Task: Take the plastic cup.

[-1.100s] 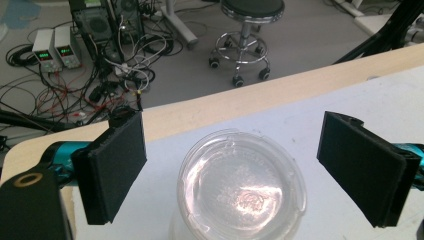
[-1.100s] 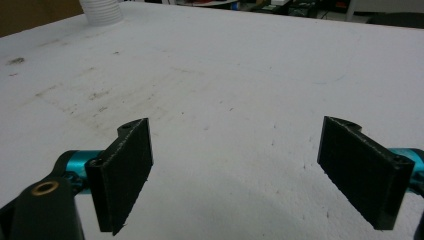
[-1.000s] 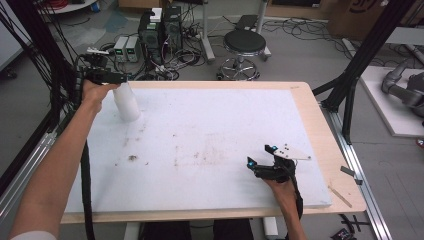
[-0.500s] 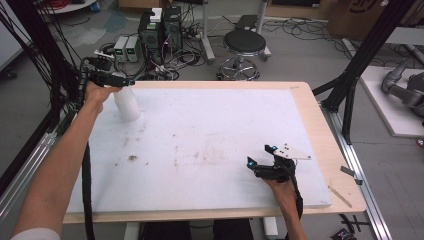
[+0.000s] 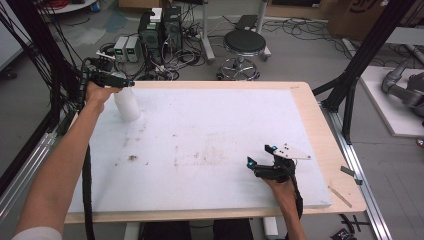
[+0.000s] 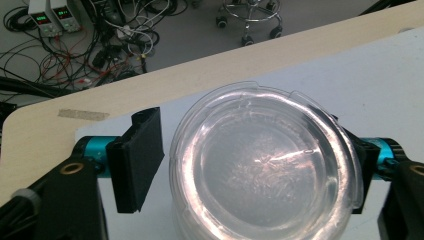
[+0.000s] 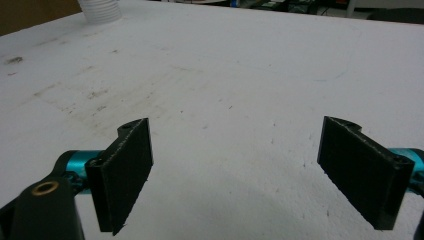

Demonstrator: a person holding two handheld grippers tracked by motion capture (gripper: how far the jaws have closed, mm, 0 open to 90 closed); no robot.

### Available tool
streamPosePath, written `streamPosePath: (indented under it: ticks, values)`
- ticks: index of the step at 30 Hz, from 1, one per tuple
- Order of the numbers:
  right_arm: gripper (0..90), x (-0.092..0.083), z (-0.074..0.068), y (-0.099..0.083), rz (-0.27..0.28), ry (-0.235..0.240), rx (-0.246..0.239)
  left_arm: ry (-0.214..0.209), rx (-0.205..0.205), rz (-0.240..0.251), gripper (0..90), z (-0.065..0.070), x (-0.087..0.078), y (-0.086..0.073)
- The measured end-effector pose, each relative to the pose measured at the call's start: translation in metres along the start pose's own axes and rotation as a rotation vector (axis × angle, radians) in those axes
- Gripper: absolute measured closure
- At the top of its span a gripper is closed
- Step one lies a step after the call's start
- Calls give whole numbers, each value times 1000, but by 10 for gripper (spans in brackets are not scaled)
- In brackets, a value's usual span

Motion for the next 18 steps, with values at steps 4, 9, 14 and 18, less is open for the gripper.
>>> streamPosePath:
  ticks: [4, 9, 14, 18]
  values:
    - [145, 0, 0, 0, -3, -2, 1, -7, 5, -6, 303, 1, 0, 0]
    - [145, 0, 0, 0, -2, -2, 1, -12, 5, -8, 341, 1, 1, 0]
    - [145, 0, 0, 0, -3, -3, 1, -11, 17, -9, 372, 2, 0, 0]
    - [144, 0, 0, 0, -4, -3, 2, -9, 9, -8, 373, 2, 0, 1]
Point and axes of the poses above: each handheld gripper's, and its own axes: x roughly forward along the jaws, y roughly out of its top, z roughly to its right, the point moved 5 cm from there along x, roughly forward along the jaws, and after that the axes turned 15 degrees about x, right-handed, at the moved point
